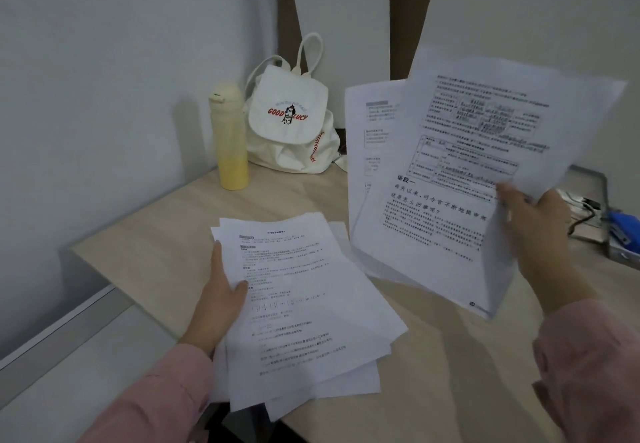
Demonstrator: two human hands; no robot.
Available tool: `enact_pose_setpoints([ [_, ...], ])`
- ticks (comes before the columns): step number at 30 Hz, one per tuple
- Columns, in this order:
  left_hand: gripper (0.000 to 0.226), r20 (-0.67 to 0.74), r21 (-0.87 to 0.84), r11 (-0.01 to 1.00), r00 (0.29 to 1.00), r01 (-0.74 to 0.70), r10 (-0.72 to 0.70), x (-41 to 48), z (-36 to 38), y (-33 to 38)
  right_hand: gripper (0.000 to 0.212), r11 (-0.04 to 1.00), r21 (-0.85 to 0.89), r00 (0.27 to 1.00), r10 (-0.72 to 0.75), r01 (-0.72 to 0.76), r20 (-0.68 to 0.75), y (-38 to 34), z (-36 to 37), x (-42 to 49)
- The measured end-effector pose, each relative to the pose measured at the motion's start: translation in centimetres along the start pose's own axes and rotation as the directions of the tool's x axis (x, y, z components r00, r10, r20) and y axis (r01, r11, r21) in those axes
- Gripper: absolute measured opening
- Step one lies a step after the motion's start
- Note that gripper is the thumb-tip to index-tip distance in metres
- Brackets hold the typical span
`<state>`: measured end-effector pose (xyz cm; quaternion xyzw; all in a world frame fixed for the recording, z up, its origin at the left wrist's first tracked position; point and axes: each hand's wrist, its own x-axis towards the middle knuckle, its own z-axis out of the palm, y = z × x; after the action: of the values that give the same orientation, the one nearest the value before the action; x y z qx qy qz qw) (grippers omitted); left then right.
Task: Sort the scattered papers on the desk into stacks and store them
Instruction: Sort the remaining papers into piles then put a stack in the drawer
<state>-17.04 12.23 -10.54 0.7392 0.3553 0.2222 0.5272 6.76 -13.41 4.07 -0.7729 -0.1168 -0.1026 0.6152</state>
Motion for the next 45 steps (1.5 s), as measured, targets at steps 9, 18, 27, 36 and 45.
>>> enact_pose_setpoints([
  [9,0.017,0.109,-0.265,0.946,0.98,0.189,-0.165,-1.1,0.6,1.2,0.047,0.903,0.287,0.938,0.259,-0.319,0.229,0.0,1.1,0.0],
  [18,0.043,0.224,-0.363,0.866,0.934,0.345,-0.278,-1.5,1.5,2.8,0.04,0.821,-0.087,0.696,0.53,-0.564,0.483,6.3,4.2,-4.7],
  [27,0.015,0.159,-0.192,0.95,0.963,0.245,-0.216,-1.0,2.3,0.5,0.03,0.824,-0.199,0.668,0.55,-0.53,0.501,8.6,5.0,-6.5],
  [36,0.044,0.02,-0.363,0.922,0.99,0.136,-0.139,-2.2,3.2,1.1,0.055,0.817,-0.545,0.803,0.447,-0.188,0.393,8.5,7.5,-7.8],
  [45,0.038,0.179,-0.26,0.954,0.979,0.148,-0.103,-3.1,4.4,0.9,0.038,0.826,-0.276,0.68,0.562,-0.492,0.471,8.5,7.3,-8.2],
])
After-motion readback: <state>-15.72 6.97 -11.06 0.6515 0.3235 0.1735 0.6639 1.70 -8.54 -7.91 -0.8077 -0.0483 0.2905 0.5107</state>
